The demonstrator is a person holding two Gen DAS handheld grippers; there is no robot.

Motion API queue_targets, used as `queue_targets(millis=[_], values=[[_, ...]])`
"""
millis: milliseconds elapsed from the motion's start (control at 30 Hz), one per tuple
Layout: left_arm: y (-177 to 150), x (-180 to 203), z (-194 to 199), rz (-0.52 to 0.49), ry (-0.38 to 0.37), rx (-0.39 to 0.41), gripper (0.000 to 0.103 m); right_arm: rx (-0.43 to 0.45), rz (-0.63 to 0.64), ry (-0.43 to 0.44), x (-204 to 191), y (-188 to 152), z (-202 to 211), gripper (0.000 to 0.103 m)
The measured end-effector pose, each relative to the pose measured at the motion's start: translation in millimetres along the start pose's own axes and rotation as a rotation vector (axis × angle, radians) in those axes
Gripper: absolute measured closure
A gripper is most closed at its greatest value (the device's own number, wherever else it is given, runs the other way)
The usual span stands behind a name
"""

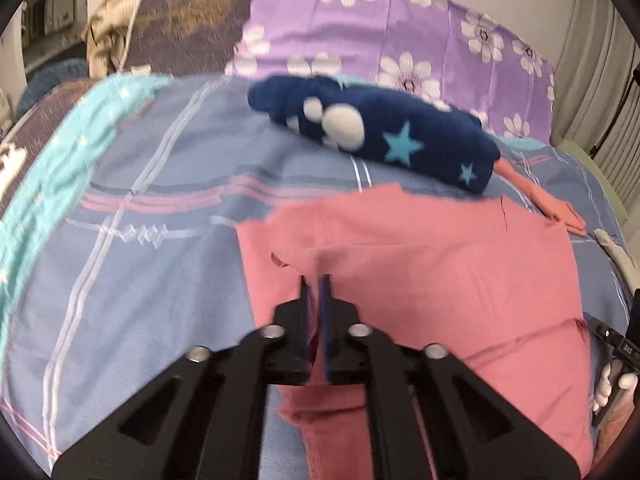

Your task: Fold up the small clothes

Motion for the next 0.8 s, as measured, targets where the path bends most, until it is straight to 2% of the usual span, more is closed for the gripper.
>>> queue_targets(millis=[33,133,200,233,267,300,333,400,467,500,533,600,633,733,800], values=[[-2.2,0.5,0.1,-0.006,0.016,0.003,0.07,0.0,0.0,0.0,0.0,0.0,0.0,0.036],[-0.1,8.4,8.8,-0.031,0.066,0.046,0.069,0.001,0.0,-0.001,-0.2,0.0,-0.1,0.036],[2.3,19.7,16.9,-0.046,0.043,0.083,0.069,0.003,0.006,-0.011,-1.1,-0.1,0.2,0.037],[2.5,27.8,19.6,-0.057,0.014,0.097,0.068,0.008,0.009,-0.029,-1.7,-0.1,1.0,0.043],[0.4,38.3,22.1,-0.077,-0.015,0.106,0.068,0.016,0.009,-0.059,-2.0,0.1,2.5,0.063],[-2.3,45.0,21.3,-0.094,-0.025,0.108,0.066,0.026,0.003,-0.093,-2.3,1.1,4.4,0.074],[-6.9,52.9,17.6,-0.117,-0.03,0.101,0.064,0.038,-0.004,-0.11,-4.7,3.6,8.1,0.091],[-20.6,66.9,-4.2,-0.158,-0.03,0.034,0.064,0.095,0.012,-0.089,-18.1,12.3,19.9,0.093],[-35.4,72.8,-30.7,-0.159,-0.037,-0.054,0.064,0.122,0.099,-0.08,-45.6,23.5,25.7,0.093],[-44.0,75.0,-43.0,-0.152,-0.028,-0.063,0.061,0.112,0.172,-0.094,-64.4,28.6,21.6,0.093],[-46.7,78.1,-43.2,-0.161,-0.011,-0.018,0.06,0.1,0.22,-0.108,-75.5,30.6,16.2,0.093],[-48.0,83.3,-41.2,-0.188,0.023,-0.005,0.06,0.05,0.295,-0.143,-89.4,32.6,-2.1,0.081],[-48.1,82.7,-41.2,-0.184,0.027,-0.003,0.059,-0.001,0.306,-0.193,-87.6,30.4,-19.5,0.074],[-50.1,78.5,-39.0,-0.166,0.01,0.009,0.059,-0.115,0.288,-0.403,-44.1,13.9,-60.8,0.077],[-49.9,74.8,-39.6,-0.154,-0.004,0.009,0.058,-0.076,0.235,-0.338,-35.5,14.8,-52.0,0.079]])
Point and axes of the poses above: each gripper's, at about its wrist camera, not at the fingertips, and z roughly against the way its jaws point, x to its right, y to its top, the point moved 3 cm from there along -z, roughly the way its jaws point, and after that the axes turned 3 degrees about y, right-handed, at the moved point
